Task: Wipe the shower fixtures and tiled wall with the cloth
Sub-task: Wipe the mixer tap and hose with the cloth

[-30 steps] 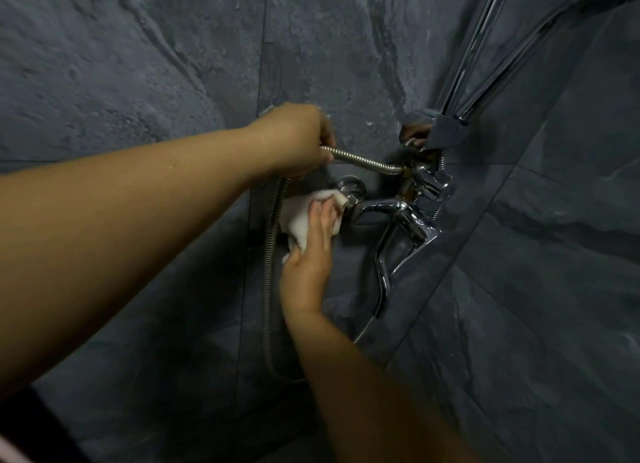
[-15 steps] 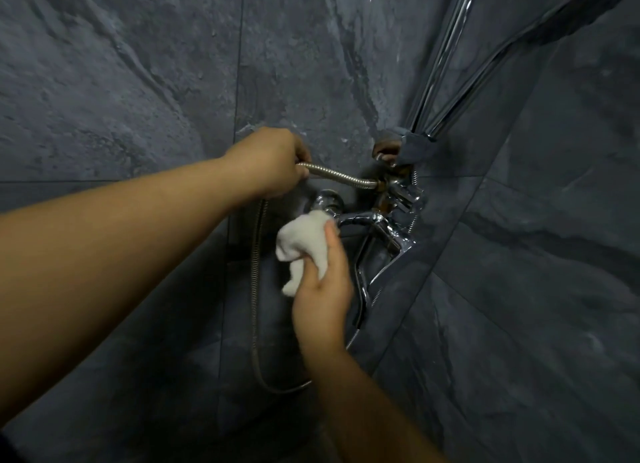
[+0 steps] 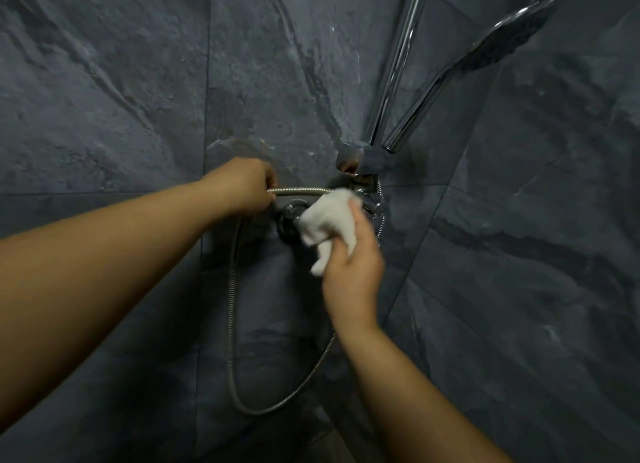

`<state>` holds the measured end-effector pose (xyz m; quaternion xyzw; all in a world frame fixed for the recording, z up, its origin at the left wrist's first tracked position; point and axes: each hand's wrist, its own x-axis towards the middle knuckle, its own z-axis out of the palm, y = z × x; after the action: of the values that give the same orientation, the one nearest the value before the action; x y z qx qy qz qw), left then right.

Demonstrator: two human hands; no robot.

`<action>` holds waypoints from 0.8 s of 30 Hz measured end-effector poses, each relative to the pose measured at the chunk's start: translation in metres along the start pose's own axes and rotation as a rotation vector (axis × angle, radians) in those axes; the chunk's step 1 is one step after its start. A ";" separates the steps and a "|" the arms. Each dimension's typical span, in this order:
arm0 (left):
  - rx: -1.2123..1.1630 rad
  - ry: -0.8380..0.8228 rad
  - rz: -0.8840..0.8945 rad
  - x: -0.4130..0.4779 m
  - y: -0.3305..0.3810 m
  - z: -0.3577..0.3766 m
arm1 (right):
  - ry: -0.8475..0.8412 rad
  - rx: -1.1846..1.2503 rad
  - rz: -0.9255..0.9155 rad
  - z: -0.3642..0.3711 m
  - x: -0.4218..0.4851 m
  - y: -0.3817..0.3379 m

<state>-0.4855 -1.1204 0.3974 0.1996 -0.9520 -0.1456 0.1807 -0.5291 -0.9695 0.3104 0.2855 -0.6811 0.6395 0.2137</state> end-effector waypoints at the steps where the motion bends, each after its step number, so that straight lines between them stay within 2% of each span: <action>1: 0.010 -0.012 -0.011 0.000 0.000 0.003 | 0.054 -0.024 -0.041 -0.005 0.008 -0.003; 3: 0.033 -0.029 -0.030 -0.001 0.002 0.007 | 0.022 -0.122 -0.124 -0.014 0.026 -0.001; 7: 0.095 -0.075 -0.075 -0.005 0.009 0.012 | -0.505 -0.381 -0.154 -0.022 0.025 0.028; 9: 0.127 -0.099 -0.100 -0.007 0.014 0.014 | -0.499 -0.320 -0.191 -0.032 0.017 0.029; 11: 0.150 -0.101 -0.137 -0.009 0.022 0.014 | -0.348 -0.183 -0.270 -0.048 0.023 0.014; 13: 0.183 -0.063 -0.177 -0.013 0.036 0.016 | -0.284 -0.097 -0.305 -0.077 0.039 0.011; 16: 0.114 0.068 -0.174 -0.022 0.061 0.028 | -0.285 -0.008 -0.130 -0.129 0.069 0.024; 18: -0.050 0.003 -0.177 -0.032 0.079 0.049 | -0.344 0.038 0.022 -0.146 0.082 0.043; 21: -0.374 -0.173 -0.273 -0.045 0.098 0.086 | -0.569 0.072 0.059 -0.135 0.085 0.067; 23: -0.470 -0.110 -0.336 -0.048 0.100 0.102 | -0.733 0.030 -0.018 -0.114 0.075 0.078; 24: -0.488 -0.068 -0.351 -0.048 0.101 0.107 | -0.764 0.010 -0.057 -0.105 0.072 0.082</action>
<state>-0.5204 -0.9886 0.3234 0.3066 -0.8454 -0.4056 0.1635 -0.6447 -0.8715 0.3060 0.5230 -0.7004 0.4840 -0.0393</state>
